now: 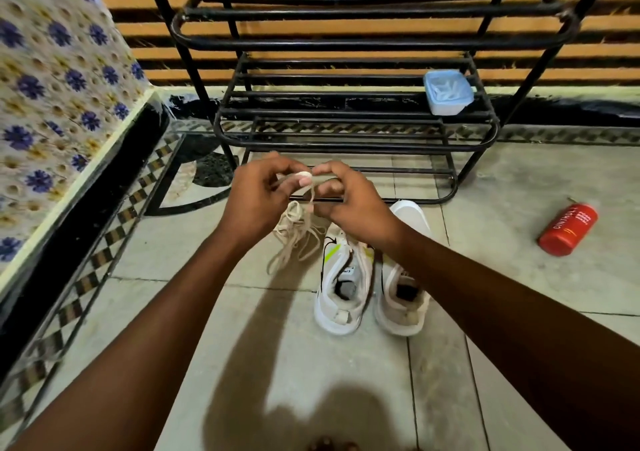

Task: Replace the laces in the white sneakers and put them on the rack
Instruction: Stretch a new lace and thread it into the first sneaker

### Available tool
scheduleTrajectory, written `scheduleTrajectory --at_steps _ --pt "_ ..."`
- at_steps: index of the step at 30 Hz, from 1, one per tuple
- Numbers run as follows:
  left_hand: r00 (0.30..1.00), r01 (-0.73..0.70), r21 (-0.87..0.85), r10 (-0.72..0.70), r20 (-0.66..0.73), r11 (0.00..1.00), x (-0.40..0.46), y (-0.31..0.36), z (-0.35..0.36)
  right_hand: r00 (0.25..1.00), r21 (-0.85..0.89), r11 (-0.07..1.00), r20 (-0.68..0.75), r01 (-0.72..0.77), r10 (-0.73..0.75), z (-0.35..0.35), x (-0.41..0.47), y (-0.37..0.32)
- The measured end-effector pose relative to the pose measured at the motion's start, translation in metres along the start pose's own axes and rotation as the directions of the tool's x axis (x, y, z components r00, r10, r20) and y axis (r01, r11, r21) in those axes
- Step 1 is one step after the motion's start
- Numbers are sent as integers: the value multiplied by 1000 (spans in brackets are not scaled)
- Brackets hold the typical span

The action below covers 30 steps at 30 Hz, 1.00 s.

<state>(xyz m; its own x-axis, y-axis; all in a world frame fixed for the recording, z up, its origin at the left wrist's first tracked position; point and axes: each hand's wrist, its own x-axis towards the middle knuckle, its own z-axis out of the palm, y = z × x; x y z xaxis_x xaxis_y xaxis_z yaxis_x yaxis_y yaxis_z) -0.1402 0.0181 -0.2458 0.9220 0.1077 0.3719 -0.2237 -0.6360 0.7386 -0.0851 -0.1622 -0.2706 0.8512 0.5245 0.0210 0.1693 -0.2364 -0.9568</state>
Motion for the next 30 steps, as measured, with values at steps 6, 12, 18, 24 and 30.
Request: scheduleTrajectory --at_steps 6,12,18,24,30 --pt "991 108 -136 -117 -62 985 -3 -8 -12 975 103 992 -217 77 -54 -15 -7 -16" --pt "907 375 -20 -371 -197 927 -31 -71 -26 858 148 988 -512 40 41 -40 -17 -3" --pt "835 510 60 -477 -274 858 -48 -103 -28 767 -3 998 -640 -66 49 -49 -15 14" --pt "673 713 90 -643 -365 695 -59 -128 -30 735 -205 973 -675 -104 -63 -55 -21 15" --pt "824 548 -27 -546 -149 836 -59 -96 -21 925 -292 949 -381 -122 1 -57 -32 17"
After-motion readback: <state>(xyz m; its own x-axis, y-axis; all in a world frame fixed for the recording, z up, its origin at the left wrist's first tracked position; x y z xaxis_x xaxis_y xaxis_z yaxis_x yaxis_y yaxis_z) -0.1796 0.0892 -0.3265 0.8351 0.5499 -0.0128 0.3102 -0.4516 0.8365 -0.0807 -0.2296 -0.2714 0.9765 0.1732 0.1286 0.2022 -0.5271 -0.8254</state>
